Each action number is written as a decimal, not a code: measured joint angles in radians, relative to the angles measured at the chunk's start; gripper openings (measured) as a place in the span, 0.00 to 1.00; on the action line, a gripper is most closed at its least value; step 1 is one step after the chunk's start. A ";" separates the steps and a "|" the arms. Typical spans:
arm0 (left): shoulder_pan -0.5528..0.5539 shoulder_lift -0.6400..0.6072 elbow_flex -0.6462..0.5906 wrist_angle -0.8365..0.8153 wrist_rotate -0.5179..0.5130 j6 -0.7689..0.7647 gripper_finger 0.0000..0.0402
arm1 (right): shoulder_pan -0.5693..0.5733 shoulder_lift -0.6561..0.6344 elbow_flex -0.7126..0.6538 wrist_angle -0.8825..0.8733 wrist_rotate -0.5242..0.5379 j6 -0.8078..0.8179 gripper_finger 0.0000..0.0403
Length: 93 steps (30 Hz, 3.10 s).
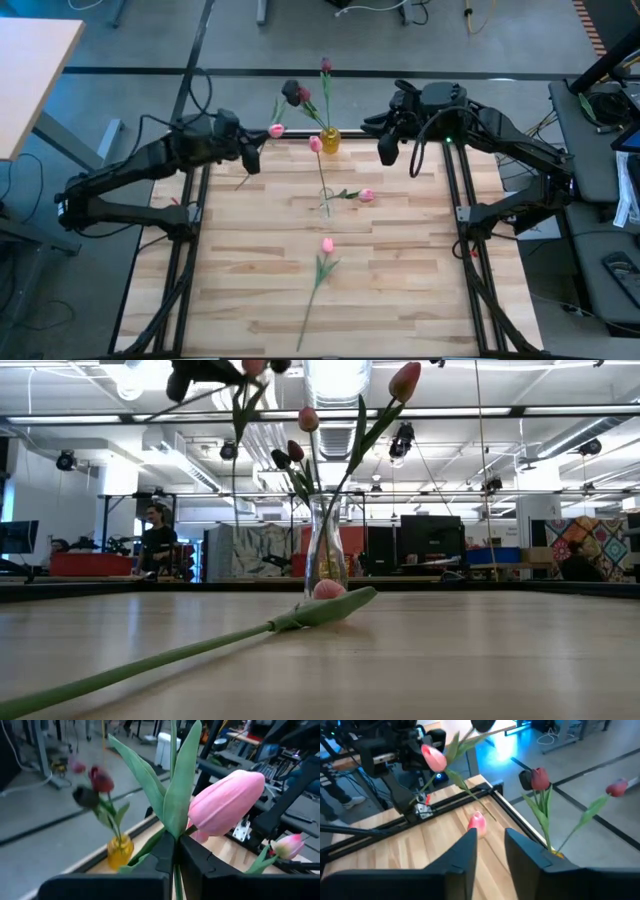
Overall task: Sort flowers into vase by color
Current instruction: Put the black flower into the yellow vase
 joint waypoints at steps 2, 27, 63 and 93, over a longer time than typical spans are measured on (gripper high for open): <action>0.000 0.009 0.037 -0.020 0.000 0.025 0.00 | 0.000 0.008 0.000 0.019 -0.020 0.009 0.29; -0.002 0.109 0.152 0.170 0.245 0.171 0.00 | 0.000 0.141 -0.001 0.277 -0.191 0.008 0.39; -0.003 0.399 0.362 0.402 0.554 0.103 0.00 | 0.013 0.169 0.000 0.642 -0.333 0.114 0.45; -0.001 0.263 0.350 0.162 0.427 0.167 0.37 | -0.012 0.108 0.007 0.617 -0.327 0.006 0.04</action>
